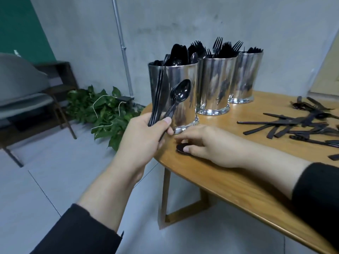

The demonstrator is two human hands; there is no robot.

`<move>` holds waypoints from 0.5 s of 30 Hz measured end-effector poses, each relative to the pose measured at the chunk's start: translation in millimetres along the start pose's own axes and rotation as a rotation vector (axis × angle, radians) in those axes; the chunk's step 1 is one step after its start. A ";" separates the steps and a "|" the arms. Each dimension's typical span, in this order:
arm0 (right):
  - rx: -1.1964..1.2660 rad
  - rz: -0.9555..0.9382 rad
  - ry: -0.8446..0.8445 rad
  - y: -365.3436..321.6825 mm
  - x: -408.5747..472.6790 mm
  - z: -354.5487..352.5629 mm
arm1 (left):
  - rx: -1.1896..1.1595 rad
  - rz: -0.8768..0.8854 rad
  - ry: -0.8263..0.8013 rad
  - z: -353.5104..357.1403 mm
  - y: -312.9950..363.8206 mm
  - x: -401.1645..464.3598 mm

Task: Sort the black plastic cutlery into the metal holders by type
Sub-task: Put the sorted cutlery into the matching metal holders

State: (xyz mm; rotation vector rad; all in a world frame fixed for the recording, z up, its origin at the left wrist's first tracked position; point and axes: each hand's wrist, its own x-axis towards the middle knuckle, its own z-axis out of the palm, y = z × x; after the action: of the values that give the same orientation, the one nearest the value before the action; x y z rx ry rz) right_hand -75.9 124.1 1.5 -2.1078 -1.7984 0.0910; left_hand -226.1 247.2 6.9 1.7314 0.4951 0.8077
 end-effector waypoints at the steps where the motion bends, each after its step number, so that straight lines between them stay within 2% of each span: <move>1: 0.008 -0.002 0.004 -0.5 1.2 0.8 | 0.004 0.000 0.000 -1.6 -0.8 -1.8; 5: 0.015 -0.007 -0.006 -3.7 2.8 1.5 | -0.024 -0.011 0.005 0.0 0.7 -6.0; 7: 0.019 -0.001 0.050 -2.5 1.1 -0.3 | -0.048 -0.003 0.012 4.4 2.5 -5.5; 10: 0.156 0.107 0.353 2.0 -4.4 -21.4 | -0.069 0.004 0.026 14.4 7.2 -1.7; 13: 0.531 0.217 0.704 1.0 -10.7 -60.2 | -0.152 0.005 0.038 29.2 16.5 3.0; 15: 0.793 0.214 0.822 -3.0 -14.9 -82.1 | -0.205 0.011 0.036 41.0 22.0 6.5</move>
State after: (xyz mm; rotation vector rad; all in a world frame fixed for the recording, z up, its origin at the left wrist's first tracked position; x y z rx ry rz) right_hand -58.3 90.9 76.1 -1.4223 -0.8413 -0.0130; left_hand -193.2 217.7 23.1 1.5342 0.4118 0.8681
